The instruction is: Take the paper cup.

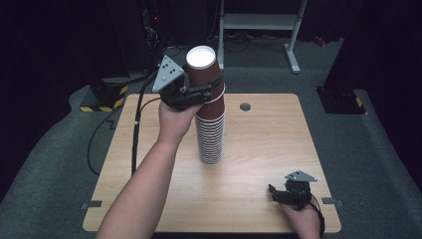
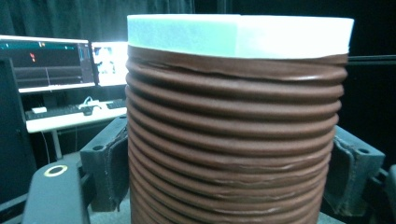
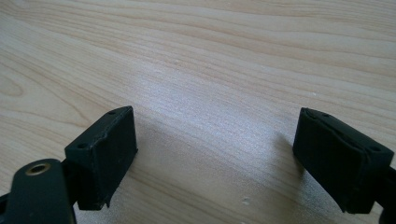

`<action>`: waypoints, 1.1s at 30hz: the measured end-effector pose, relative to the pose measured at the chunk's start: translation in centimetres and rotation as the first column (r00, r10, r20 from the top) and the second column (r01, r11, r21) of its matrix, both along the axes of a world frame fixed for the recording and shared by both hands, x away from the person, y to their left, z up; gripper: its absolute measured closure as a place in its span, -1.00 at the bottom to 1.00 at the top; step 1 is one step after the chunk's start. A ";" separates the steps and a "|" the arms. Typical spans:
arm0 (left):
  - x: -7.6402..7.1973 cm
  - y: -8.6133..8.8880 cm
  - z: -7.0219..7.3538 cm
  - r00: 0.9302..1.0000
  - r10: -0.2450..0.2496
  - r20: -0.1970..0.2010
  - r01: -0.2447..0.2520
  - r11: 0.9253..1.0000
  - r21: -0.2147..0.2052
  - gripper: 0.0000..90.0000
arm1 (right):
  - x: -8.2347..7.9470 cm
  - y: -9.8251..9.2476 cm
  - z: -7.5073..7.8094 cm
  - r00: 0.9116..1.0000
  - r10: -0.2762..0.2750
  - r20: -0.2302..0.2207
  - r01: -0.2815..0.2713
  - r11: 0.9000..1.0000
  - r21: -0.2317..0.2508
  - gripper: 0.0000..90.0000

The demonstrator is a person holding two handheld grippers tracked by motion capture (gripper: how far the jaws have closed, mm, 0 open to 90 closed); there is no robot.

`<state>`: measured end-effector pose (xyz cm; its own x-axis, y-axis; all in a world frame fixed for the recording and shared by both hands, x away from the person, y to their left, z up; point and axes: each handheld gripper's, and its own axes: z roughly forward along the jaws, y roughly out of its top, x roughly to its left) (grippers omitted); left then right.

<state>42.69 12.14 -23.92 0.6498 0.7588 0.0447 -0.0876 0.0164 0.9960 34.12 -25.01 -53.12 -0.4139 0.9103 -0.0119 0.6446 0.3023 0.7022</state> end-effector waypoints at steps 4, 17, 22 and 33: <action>0.1 -0.2 1.0 1.000 0.003 0.019 -0.003 1.000 -0.006 -0.58 | 0.0 0.0 0.0 1.000 -0.001 0.000 0.001 1.000 0.000 -0.71; -0.7 0.4 2.6 0.998 -0.001 0.069 0.005 0.999 -0.055 -0.58 | 0.0 0.0 0.0 1.000 -0.002 0.001 0.002 1.000 0.001 -0.71; -1.2 0.9 2.9 0.998 -0.010 0.070 0.015 0.997 -0.074 -0.58 | 0.0 0.0 0.0 1.000 -0.002 0.000 0.002 1.000 0.001 -0.71; -2.5 1.5 2.5 0.997 -0.002 0.075 0.008 0.997 -0.079 -0.59 | 0.0 0.0 0.0 1.000 -0.002 0.001 0.002 1.000 0.001 -0.71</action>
<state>40.14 13.59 -21.38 0.6504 0.7588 0.0336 -0.1618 0.0952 0.9822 34.09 -25.00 -53.12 -0.4123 0.9110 -0.0113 0.6447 0.3006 0.7029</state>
